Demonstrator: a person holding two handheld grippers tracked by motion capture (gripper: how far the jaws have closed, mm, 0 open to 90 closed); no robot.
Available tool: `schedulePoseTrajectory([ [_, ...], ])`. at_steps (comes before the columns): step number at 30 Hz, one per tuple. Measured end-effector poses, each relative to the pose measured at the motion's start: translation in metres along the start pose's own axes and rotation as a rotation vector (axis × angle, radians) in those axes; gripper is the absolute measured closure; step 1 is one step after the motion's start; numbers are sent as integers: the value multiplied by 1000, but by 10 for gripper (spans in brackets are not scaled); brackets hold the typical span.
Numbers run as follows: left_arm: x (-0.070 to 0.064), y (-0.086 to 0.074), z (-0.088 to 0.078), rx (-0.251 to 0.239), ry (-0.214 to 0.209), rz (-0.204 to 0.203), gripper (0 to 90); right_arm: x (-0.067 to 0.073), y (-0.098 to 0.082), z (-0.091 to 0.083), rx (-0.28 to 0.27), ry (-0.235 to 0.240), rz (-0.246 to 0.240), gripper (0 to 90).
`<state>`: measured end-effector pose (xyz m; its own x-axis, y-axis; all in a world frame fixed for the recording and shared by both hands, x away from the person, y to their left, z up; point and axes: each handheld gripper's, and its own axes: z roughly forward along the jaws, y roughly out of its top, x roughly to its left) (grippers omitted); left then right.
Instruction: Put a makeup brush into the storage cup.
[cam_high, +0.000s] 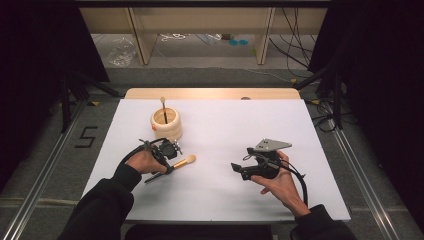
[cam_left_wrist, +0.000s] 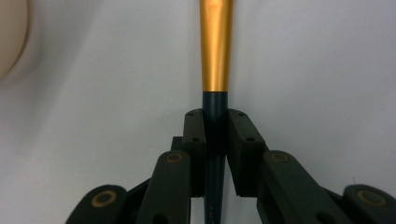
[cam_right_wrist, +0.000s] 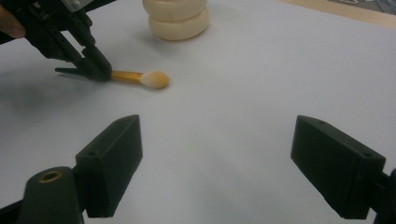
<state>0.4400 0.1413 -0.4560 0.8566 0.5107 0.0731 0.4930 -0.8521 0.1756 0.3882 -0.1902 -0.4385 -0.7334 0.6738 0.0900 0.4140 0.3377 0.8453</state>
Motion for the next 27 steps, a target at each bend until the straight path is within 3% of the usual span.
schedulePoseTrajectory([
  [4,1,-3,-5,-55,-10,-44,784,0,0,-1,11,-9,2,173],
  [11,4,-5,-13,-121,-30,-63,784,0,1,-1,16,-4,-3,173],
  [13,3,-6,-14,-154,-39,-94,784,0,0,-1,13,-5,-2,173],
  [15,6,-6,-17,-149,-40,-76,784,0,0,0,12,-4,-6,172],
  [20,7,-9,-20,-193,-55,-109,784,0,0,0,9,-3,-5,173],
  [24,8,-11,-23,-223,-53,-108,784,0,0,0,9,-3,-4,173],
  [27,9,-13,-24,-254,-53,-140,784,0,0,0,7,0,-3,173],
])
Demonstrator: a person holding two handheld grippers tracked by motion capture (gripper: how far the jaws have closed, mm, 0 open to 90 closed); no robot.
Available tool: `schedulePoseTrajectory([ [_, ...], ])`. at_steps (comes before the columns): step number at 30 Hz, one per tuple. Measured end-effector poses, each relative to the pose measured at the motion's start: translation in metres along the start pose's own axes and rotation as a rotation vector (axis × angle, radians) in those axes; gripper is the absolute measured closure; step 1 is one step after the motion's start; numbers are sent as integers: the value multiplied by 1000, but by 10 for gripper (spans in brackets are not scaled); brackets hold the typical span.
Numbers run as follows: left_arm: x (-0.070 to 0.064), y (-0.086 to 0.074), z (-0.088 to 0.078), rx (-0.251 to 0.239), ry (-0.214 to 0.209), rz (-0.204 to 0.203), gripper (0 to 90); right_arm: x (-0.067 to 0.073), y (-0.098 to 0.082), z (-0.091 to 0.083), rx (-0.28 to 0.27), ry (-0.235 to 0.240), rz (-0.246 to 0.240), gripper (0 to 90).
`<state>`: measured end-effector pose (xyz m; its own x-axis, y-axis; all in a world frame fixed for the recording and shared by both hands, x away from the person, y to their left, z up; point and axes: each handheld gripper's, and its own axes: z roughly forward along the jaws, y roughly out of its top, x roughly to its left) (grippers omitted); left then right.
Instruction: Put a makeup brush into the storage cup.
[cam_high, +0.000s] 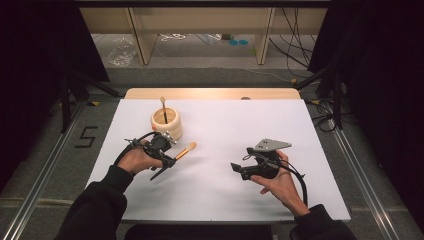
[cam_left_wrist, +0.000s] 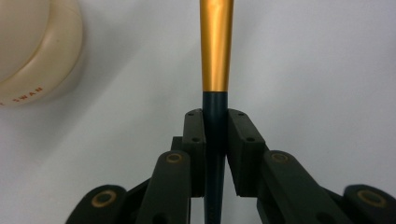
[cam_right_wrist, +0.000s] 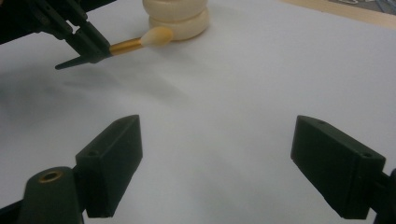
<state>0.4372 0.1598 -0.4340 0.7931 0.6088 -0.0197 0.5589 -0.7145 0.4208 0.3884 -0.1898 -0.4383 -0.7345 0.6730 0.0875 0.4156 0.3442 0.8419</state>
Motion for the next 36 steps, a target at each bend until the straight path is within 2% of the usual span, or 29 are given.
schedulePoseTrajectory([
  [1,1,0,-1,-3,4,6,784,0,0,-1,9,-4,1,173],
  [5,1,-3,-3,-63,-3,-33,784,0,0,0,1,-3,1,173],
  [11,5,-3,-14,-127,5,-47,784,0,0,1,-6,-1,3,171],
  [12,5,-3,-16,-132,1,-63,784,0,0,0,-5,-1,-1,171],
  [13,6,-4,-17,-188,7,-83,784,0,1,1,-9,-2,-1,171],
  [14,6,-4,-17,-188,7,-83,784,0,1,1,-9,-2,-1,171],
  [15,6,-4,-17,-206,3,-107,784,0,1,1,-10,-3,1,171],
  [17,7,-6,-19,-224,6,-120,784,0,1,1,-9,-2,2,171],
  [19,7,-6,-20,-236,7,-118,784,1,1,0,1,-1,9,171],
  [21,6,-7,-19,-270,6,-141,784,1,1,0,-1,-1,10,171],
  [23,6,-8,-21,-271,5,-130,784,3,2,0,2,-2,18,171],
  [25,6,-9,-20,-310,5,-139,784,2,2,0,-6,0,10,172],
  [28,3,-9,-23,-338,18,-146,784,3,3,1,-13,-2,-1,173],
  [29,2,-9,-24,-360,18,-161,784,3,3,1,-15,-2,-1,173],
  [31,0,-9,-27,-390,34,-173,784,4,4,2,-42,15,17,187],
  [32,-1,-9,-28,-402,31,-176,784,5,7,-1,-87,25,30,203],
  [33,-2,-8,-29,-418,27,-182,784,5,7,-1,-87,25,30,203],
  [34,-3,-8,-31,-424,23,-177,784,6,10,-3,-126,18,21,201],
  [36,-6,-8,-33,-453,19,-195,784,6,11,-5,-134,11,23,199],
])
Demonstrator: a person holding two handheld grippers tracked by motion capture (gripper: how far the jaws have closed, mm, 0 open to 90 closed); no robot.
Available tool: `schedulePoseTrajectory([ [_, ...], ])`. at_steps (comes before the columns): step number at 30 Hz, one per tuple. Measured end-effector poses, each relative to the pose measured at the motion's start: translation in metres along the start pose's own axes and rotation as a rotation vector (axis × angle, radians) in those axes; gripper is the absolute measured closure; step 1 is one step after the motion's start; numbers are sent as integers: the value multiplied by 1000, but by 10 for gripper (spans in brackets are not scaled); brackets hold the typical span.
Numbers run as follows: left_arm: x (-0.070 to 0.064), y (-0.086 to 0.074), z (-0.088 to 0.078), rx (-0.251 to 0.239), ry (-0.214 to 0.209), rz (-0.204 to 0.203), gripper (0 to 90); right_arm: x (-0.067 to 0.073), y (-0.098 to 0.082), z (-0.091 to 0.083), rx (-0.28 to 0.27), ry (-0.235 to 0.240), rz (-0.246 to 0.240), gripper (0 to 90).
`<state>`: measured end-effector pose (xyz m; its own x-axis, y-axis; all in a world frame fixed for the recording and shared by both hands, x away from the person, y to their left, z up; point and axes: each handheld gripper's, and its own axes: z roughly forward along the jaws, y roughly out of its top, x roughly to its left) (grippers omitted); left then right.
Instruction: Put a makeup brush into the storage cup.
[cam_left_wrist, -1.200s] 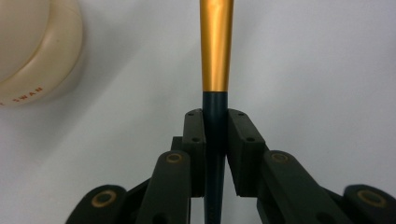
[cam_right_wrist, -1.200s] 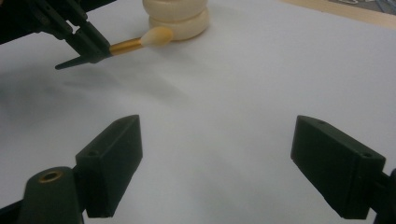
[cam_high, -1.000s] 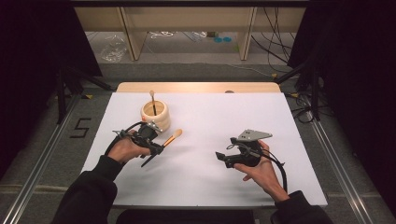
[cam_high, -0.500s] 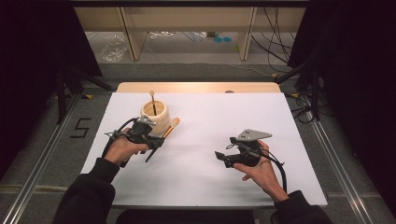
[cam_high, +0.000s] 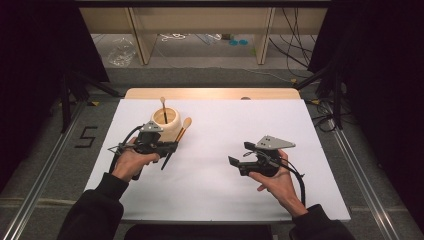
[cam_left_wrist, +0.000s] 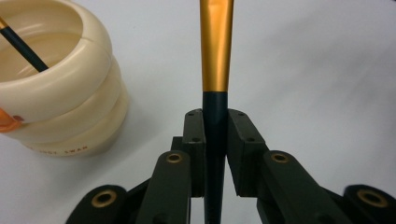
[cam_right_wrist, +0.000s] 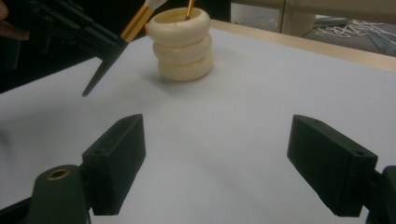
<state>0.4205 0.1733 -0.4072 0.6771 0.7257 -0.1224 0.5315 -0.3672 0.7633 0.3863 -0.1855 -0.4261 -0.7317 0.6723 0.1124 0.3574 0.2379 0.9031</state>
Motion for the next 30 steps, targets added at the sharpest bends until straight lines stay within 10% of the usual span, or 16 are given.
schedulePoseTrajectory([
  [30,-32,-5,-5,-170,-107,-87,784,17,30,40,-108,158,124,269],
])
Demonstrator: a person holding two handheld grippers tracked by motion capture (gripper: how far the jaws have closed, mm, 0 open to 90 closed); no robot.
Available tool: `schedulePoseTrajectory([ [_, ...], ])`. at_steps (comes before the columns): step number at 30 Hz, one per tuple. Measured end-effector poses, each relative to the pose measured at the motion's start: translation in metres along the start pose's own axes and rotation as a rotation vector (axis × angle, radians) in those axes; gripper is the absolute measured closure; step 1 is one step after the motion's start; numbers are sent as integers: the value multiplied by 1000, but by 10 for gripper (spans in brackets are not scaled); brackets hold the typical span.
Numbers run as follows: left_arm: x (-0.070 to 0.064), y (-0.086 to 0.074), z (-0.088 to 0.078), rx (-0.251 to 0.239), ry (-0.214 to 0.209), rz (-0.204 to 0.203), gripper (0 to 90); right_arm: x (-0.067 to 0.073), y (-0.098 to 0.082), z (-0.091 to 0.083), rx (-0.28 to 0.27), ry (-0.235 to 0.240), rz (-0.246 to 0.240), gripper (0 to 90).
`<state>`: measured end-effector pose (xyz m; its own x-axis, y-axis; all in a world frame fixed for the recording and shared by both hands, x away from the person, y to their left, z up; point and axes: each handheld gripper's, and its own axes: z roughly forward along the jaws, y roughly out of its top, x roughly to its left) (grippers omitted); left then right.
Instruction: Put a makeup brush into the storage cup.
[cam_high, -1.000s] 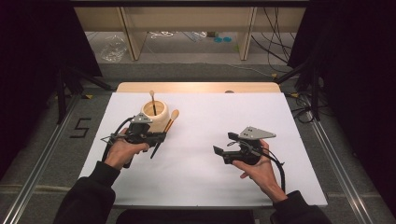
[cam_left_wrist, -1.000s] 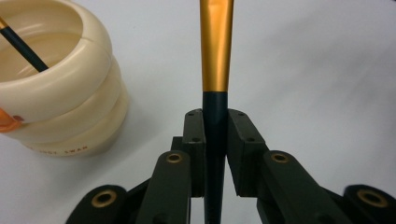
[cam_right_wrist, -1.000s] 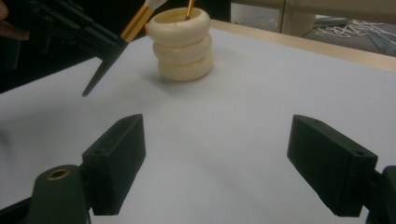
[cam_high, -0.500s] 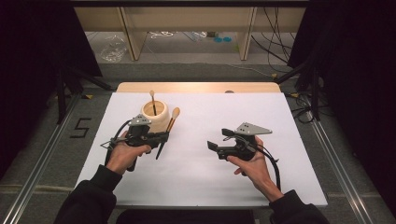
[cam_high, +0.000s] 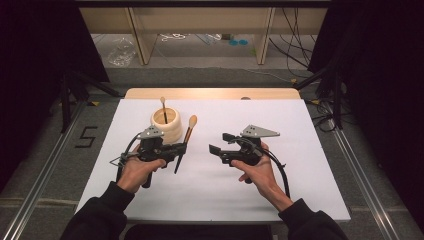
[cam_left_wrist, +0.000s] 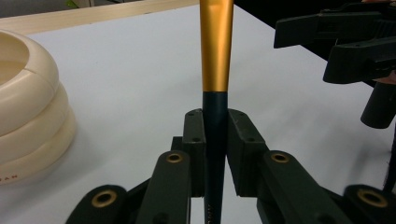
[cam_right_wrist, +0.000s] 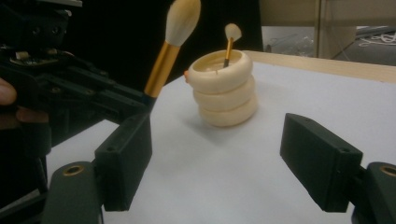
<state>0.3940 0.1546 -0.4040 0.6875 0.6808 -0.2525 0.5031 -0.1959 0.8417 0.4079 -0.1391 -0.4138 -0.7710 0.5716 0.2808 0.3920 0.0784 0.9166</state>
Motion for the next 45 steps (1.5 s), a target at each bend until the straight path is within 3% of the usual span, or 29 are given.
schedulePoseTrajectory([
  [2,-2,-1,1,-2,0,-3,784,1,2,4,-11,13,-18,301],
  [11,-15,-1,6,-4,-37,10,784,10,7,23,-29,98,44,418],
  [15,-17,-2,8,-2,-33,14,784,12,8,26,-26,118,40,453],
  [19,-18,-3,9,-3,-43,7,784,12,9,30,-38,127,21,483],
  [22,-20,-3,10,-4,-43,11,784,15,9,32,-23,149,55,515],
  [36,-23,-2,11,-15,-54,12,784,13,8,39,-19,177,68,675],
  [40,-23,-2,12,-18,-55,16,784,13,7,39,-4,182,97,714],
  [41,-24,-3,12,-18,-52,17,784,12,7,40,-16,183,81,727],
  [45,-24,-3,12,-21,-54,20,784,13,7,40,-10,202,117,766],
])
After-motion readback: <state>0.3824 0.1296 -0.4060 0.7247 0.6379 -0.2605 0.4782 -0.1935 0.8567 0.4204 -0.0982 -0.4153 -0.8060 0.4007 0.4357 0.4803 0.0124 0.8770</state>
